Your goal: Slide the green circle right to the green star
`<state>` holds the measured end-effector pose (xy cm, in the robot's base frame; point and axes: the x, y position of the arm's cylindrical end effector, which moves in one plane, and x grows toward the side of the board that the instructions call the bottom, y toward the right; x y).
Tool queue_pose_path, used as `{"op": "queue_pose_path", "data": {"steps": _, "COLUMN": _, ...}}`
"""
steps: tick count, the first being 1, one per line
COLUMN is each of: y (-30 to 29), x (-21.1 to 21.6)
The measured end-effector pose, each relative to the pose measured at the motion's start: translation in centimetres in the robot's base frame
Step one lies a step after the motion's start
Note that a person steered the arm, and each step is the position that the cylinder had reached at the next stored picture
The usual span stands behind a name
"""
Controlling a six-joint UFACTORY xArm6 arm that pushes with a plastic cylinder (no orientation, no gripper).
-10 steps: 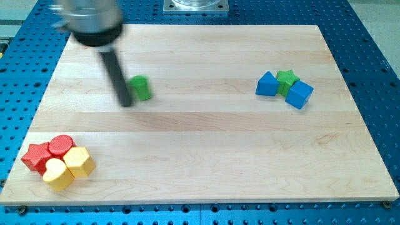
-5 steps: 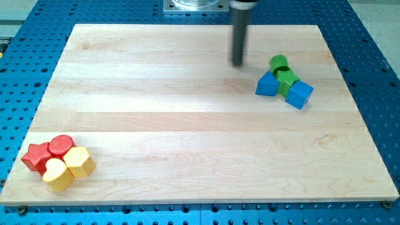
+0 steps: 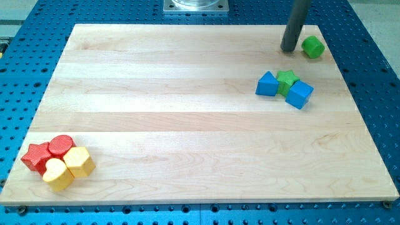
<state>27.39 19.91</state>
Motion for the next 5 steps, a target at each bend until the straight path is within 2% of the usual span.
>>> {"op": "queue_pose_path", "data": {"steps": 1, "y": 2.4, "x": -4.2}}
{"op": "queue_pose_path", "data": {"steps": 2, "y": 12.1, "x": -4.6}}
{"op": "queue_pose_path", "data": {"steps": 3, "y": 9.9, "x": -3.7}}
{"op": "queue_pose_path", "data": {"steps": 4, "y": 6.2, "x": 1.4}}
{"op": "queue_pose_path", "data": {"steps": 5, "y": 4.2, "x": 4.2}}
